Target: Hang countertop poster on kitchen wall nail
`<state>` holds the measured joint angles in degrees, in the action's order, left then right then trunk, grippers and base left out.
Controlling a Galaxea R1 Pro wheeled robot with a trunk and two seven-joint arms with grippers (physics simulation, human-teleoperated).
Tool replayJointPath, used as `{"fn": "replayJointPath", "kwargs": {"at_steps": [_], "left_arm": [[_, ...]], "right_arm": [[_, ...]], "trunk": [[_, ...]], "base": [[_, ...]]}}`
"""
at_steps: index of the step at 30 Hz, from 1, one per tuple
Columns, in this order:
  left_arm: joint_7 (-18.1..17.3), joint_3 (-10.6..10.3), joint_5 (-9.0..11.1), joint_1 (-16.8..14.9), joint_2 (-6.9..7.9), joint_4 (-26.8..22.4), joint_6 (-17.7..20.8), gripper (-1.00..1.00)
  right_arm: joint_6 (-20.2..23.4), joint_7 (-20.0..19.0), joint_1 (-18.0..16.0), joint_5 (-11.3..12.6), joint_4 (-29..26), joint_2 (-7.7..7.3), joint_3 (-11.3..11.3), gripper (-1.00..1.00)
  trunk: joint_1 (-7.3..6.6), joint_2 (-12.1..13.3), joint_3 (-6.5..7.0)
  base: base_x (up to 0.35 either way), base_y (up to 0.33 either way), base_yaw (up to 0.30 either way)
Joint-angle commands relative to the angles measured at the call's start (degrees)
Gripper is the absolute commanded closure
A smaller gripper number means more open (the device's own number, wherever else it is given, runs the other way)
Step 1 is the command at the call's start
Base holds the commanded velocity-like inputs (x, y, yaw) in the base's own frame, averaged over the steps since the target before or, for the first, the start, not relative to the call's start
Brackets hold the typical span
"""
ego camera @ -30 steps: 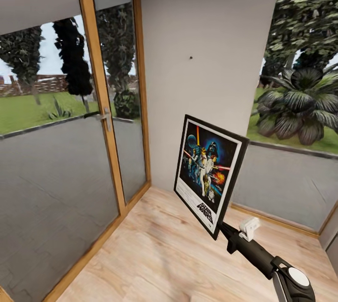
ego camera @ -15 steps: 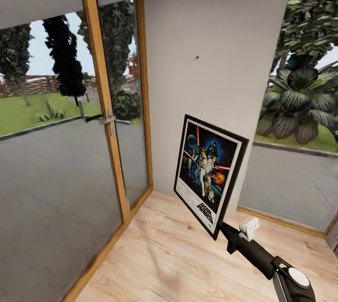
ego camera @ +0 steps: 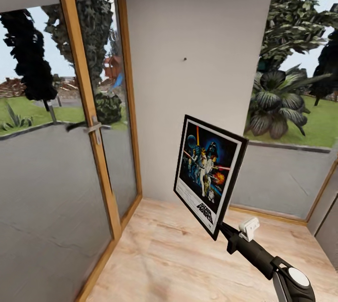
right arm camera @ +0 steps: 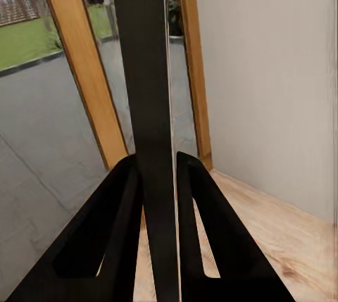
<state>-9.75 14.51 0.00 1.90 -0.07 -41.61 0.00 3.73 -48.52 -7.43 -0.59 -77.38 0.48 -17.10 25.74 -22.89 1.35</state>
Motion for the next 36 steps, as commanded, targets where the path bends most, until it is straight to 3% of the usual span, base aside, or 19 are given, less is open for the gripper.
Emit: {"fn": "replayJointPath", "kwargs": {"at_steps": [1,14,24,36], "left_arm": [[-0.4,0.2,0.0,0.0,-0.02,0.0,0.0,-1.00],[-0.4,0.2,0.0,0.0,-0.02,-0.1,0.0,-1.00],[-0.3,0.3,0.0,0.0,-0.02,-0.1,0.0,-1.00],[-0.3,0.4,0.0,0.0,0.07,0.0,0.0,-1.00]], "right_arm": [[0.5,-0.4,0.0,0.1,-0.1,0.05,-0.1,1.00],[0.5,-0.4,0.0,0.1,0.0,0.05,-0.1,1.00],[0.5,-0.4,0.0,0.1,0.0,0.05,-0.1,1.00],[0.4,-0.4,0.0,0.1,0.0,0.05,-0.1,1.00]], "trunk": [[0.04,0.0,0.04],[0.04,0.0,0.64],[0.04,0.0,1.11],[0.04,0.0,1.19]], "base": [[0.189,0.321,-0.294],[0.187,0.288,-0.293],[0.022,0.031,-0.286],[0.110,0.001,-0.043]]}}
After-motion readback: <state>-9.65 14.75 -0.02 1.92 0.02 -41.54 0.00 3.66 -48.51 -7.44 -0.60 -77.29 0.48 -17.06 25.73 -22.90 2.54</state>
